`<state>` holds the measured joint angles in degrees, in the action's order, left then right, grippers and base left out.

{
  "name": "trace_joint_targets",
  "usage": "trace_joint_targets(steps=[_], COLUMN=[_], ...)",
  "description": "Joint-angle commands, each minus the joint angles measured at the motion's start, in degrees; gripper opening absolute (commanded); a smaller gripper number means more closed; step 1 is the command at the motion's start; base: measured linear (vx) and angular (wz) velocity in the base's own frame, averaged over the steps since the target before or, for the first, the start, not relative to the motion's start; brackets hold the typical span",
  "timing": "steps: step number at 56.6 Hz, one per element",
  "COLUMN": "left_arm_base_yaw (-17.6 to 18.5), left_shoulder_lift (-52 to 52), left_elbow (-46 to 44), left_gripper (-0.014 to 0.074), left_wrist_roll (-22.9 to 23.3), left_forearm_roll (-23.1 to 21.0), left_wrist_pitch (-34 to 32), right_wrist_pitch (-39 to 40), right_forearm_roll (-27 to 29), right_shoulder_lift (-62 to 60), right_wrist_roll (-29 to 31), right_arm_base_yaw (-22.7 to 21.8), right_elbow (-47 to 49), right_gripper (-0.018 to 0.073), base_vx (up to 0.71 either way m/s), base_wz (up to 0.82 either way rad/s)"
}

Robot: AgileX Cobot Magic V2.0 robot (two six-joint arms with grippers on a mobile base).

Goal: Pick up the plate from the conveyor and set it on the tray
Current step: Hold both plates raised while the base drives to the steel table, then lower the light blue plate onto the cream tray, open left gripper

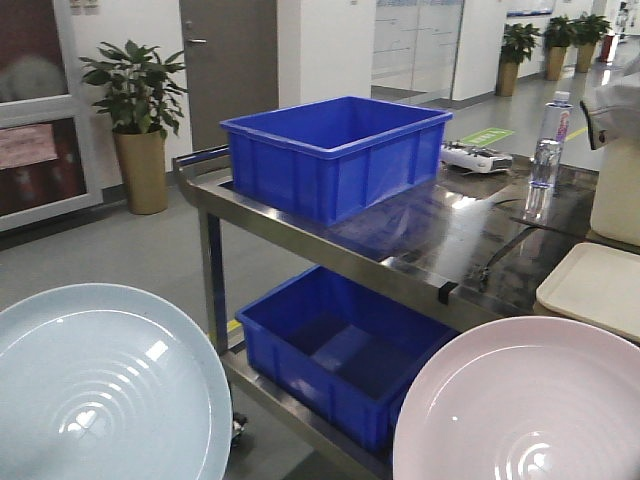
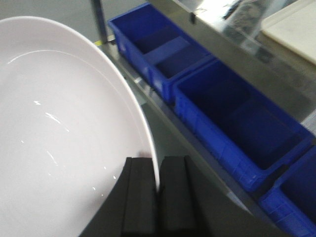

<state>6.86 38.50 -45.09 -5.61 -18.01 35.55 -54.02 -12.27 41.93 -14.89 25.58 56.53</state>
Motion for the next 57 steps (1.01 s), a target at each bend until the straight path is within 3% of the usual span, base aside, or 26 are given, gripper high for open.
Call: trace_joint_targets(steps=[1,30,57], left_arm_base_yaw=[0.1,0.1,0.1], left_shoulder_lift=[-0.1,-0.1,-0.1], left_elbow=[-1.7,-1.7,-1.7], left_gripper=[-0.0006,-0.0006,-0.0006], left_wrist_roll=[0.1,0.1,0.1], left_forearm_roll=[-1.3,-1.3,-1.3], left_wrist_pitch=[-4.7,-4.7,-4.7], right_wrist_pitch=[4.5,4.6,4.6], right_forearm_roll=[-1.3,-1.3,-1.3], right_shoulder_lift=[-0.1,-0.1,-0.1], right_wrist_roll=[-0.1,-0.1,-0.1], right_arm_base_yaw=[-0.2,-0.2,-0.2], right_elbow=[1.5,1.5,1.5], right_gripper=[-0.0009,-0.0009,-0.0009], base_vx=[0.44,0.42,0.31], base_wz=[-0.4,-0.41,-0.67])
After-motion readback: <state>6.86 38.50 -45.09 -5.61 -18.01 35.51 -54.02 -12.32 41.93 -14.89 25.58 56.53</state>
